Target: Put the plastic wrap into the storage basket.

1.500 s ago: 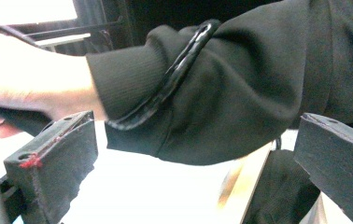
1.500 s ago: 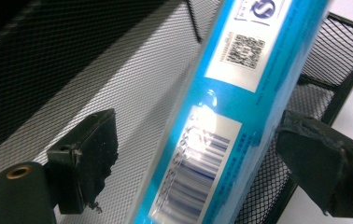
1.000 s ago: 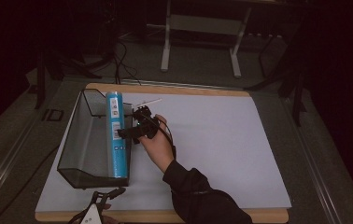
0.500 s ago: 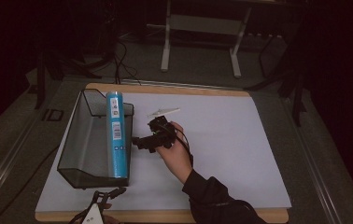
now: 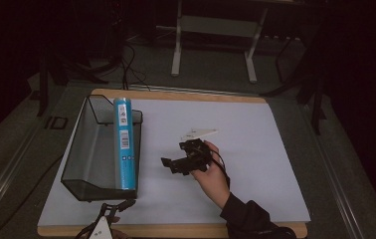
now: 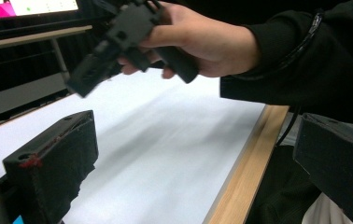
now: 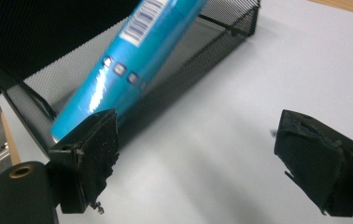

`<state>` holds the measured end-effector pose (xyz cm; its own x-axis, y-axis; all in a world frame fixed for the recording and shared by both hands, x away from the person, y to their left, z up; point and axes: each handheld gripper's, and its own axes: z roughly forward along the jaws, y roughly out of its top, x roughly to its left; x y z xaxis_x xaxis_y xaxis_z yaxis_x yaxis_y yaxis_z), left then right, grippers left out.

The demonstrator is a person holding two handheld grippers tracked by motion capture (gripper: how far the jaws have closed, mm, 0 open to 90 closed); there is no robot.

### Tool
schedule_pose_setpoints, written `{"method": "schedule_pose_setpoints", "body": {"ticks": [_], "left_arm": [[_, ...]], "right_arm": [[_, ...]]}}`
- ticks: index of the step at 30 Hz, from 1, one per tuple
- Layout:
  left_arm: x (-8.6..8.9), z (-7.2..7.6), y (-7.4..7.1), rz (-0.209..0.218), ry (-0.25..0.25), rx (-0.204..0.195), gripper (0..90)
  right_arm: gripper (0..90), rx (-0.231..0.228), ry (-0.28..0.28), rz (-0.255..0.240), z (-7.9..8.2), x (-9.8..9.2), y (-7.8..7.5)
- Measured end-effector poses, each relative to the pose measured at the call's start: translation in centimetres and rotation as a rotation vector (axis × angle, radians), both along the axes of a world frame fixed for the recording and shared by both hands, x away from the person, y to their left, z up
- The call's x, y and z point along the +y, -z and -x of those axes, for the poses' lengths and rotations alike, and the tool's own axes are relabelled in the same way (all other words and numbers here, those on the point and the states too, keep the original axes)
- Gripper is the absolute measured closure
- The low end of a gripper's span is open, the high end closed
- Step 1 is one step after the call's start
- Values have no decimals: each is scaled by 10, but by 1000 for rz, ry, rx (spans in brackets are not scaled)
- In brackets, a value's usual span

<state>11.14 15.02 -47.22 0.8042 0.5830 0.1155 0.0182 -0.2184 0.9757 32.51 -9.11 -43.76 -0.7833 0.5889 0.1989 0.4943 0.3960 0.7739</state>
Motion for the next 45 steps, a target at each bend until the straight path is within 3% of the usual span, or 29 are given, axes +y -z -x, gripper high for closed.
{"method": "schedule_pose_setpoints", "body": {"ticks": [13, 16, 22, 25, 33, 41, 45], "left_arm": [[-1, 0, 0, -4, -5, 0, 7], [-1, 0, 0, -4, -6, 1, 7], [-1, 0, 0, -4, -4, 0, 7], [-1, 0, 0, -5, -5, 1, 8], [-1, 0, 0, -6, -6, 1, 7], [-1, 0, 0, -8, 0, 3, 8], [-1, 0, 0, -5, -1, 3, 8]], "right_arm": [[137, 22, 24, -22, 19, -52, 6], [137, 9, 33, -35, 30, -69, 7], [138, 12, 52, -24, 39, -89, 11], [141, -8, 77, -25, 43, -101, 12], [141, -7, 92, 11, 52, -118, 19], [141, -102, 106, 51, 54, -123, 24], [140, -83, 82, 73, 53, -117, 33]]}}
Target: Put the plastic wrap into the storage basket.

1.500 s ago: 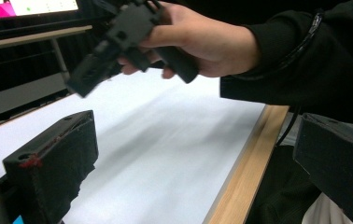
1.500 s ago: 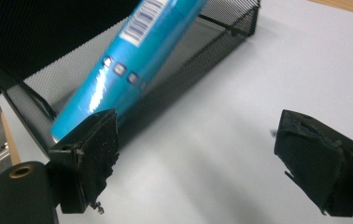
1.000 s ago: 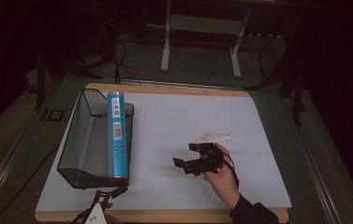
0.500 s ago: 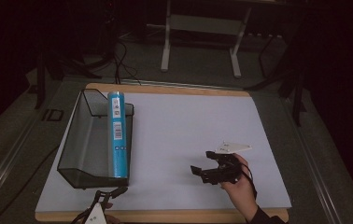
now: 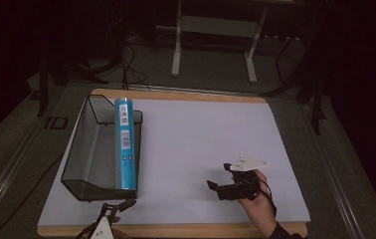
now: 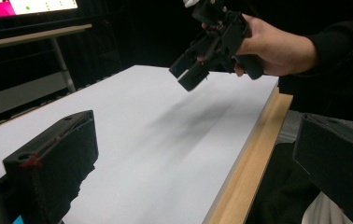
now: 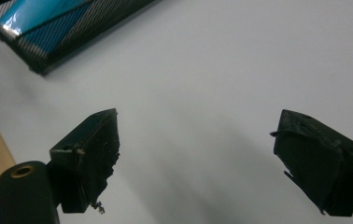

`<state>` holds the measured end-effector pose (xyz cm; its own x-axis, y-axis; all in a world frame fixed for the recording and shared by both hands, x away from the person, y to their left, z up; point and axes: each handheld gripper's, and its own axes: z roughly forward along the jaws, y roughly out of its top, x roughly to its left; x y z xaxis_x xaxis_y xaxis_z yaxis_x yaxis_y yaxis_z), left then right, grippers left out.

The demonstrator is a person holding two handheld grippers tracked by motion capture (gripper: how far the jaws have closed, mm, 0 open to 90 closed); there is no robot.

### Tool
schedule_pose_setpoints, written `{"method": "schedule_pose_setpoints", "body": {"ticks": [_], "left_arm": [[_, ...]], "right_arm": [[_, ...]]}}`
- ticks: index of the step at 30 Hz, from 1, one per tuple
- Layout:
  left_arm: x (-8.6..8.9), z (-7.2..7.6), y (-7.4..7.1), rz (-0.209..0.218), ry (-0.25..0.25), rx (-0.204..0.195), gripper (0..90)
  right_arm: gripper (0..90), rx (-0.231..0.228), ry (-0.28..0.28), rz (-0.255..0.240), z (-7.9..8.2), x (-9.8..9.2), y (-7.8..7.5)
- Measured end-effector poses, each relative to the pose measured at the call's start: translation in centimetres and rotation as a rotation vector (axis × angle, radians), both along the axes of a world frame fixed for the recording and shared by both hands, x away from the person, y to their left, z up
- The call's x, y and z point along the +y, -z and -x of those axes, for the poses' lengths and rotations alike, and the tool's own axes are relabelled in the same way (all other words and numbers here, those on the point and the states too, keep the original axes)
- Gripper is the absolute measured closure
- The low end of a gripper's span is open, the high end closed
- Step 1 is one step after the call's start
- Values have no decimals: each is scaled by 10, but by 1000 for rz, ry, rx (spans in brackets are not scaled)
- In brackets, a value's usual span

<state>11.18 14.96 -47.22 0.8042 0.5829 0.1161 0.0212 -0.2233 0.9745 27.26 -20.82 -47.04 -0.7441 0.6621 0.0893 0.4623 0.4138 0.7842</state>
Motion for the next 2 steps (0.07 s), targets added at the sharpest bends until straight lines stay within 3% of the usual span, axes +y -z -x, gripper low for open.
{"method": "schedule_pose_setpoints", "body": {"ticks": [2], "left_arm": [[0, 0, 0, 0, 1, -1, 7]], "right_arm": [[140, 1, -8, 14, 0, 2, 2]]}}
